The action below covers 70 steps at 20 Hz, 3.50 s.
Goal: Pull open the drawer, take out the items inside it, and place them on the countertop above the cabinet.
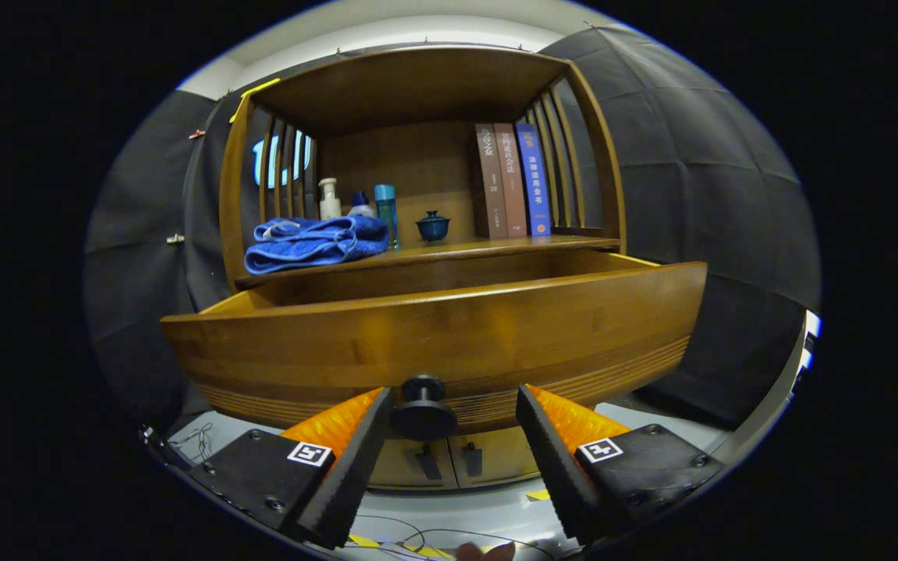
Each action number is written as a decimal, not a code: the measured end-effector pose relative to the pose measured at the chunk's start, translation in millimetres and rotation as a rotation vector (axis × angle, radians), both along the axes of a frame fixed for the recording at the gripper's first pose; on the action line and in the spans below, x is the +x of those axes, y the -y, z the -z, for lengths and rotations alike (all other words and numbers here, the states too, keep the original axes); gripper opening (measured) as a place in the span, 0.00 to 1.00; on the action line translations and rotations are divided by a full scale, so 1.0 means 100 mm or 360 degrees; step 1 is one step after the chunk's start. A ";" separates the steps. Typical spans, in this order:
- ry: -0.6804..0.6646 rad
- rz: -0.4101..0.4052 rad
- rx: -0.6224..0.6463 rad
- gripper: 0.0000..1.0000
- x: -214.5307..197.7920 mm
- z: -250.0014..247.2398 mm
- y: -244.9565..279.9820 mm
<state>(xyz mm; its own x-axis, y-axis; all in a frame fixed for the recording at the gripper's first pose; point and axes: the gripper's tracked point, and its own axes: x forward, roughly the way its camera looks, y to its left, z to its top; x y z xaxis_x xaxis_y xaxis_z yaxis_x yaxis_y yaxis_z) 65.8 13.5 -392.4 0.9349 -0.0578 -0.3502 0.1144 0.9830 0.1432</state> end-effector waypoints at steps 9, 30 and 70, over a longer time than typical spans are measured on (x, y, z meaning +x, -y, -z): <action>0.0131 -0.0134 0.0016 0.99 0.04 -1.22 0.33; -0.1134 -0.0504 -0.0134 0.99 1.23 -0.48 0.16; -0.1696 -0.0405 0.0000 0.35 1.10 -0.04 -0.03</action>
